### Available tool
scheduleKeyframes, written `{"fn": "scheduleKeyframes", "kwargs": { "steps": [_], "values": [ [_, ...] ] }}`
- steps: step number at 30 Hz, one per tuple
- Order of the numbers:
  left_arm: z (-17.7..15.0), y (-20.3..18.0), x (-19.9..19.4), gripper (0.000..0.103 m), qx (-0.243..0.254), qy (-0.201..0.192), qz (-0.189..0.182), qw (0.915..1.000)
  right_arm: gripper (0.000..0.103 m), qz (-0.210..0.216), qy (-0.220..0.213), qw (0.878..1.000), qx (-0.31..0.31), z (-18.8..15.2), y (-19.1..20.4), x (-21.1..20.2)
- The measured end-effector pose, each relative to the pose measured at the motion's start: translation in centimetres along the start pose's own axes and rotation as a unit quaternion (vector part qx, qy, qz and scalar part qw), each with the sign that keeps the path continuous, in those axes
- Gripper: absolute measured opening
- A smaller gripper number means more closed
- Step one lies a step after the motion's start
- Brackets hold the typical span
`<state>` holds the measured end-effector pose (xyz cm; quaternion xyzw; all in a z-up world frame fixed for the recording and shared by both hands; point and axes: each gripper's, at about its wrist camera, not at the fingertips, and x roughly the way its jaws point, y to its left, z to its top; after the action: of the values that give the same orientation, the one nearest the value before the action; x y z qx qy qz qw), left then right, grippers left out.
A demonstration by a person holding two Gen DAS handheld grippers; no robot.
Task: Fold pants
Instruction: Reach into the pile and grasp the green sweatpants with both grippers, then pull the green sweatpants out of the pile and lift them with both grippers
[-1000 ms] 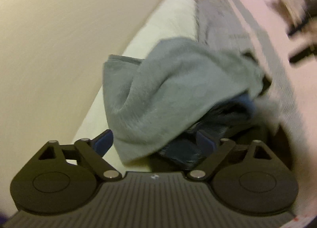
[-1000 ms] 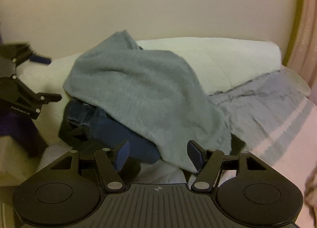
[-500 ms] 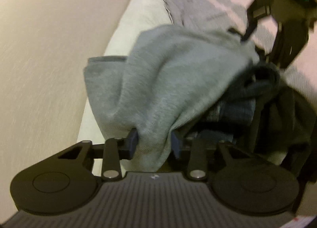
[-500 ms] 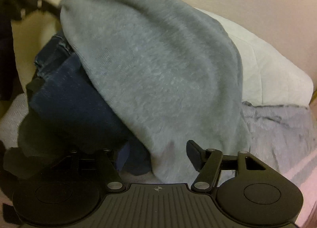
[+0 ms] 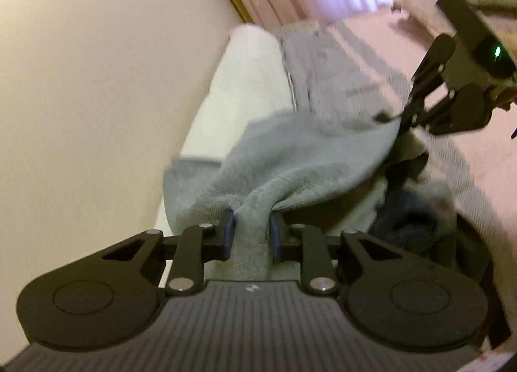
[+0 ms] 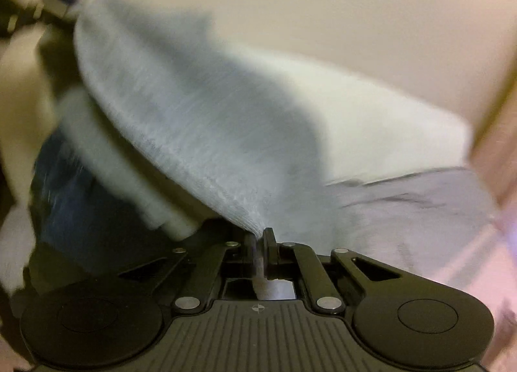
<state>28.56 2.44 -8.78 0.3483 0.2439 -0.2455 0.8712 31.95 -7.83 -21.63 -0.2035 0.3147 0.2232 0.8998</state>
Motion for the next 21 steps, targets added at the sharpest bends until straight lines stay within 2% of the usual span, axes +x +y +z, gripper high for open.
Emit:
{"fn": "scheduleKeyframes", "kwargs": {
  "steps": [6, 11, 12, 13, 14, 17, 21],
  "values": [
    [8.4, 0.2, -3.1, 0.016, -0.006, -0.085, -0.024, 0.9961, 0.0, -0.092, -0.048, 0.994, 0.044, 3.0, -9.4, -10.9],
    [15.5, -2.1, -6.6, 0.013, -0.002, -0.153, -0.058, 0.9865, 0.0, -0.154, -0.067, 0.983, 0.078, 2.2, -14.8, -21.0],
    [16.5, -3.1, -7.4, 0.01, 0.004, -0.163, -0.066, 0.9845, 0.0, -0.168, -0.068, 0.98, 0.081, 1.2, -15.4, -23.5],
    [17.3, -4.3, -8.1, 0.002, 0.011, -0.171, -0.073, 0.9825, 0.0, -0.177, -0.067, 0.978, 0.081, 0.3, -15.7, -25.4],
    [18.1, -5.7, -9.1, 0.0, 0.018, -0.182, -0.076, 0.9802, 0.0, -0.193, -0.062, 0.976, 0.083, -1.2, -15.9, -27.9],
    [19.9, -10.0, -12.3, 0.0, 0.022, -0.215, -0.1, 0.9713, 0.0, -0.216, -0.048, 0.969, 0.113, -6.2, -16.1, -34.7],
    [21.0, -17.2, -15.8, 0.0, 0.03, -0.226, -0.146, 0.9626, 0.0, -0.244, -0.004, 0.957, 0.156, -15.9, -15.2, -41.3]
  ]
}}
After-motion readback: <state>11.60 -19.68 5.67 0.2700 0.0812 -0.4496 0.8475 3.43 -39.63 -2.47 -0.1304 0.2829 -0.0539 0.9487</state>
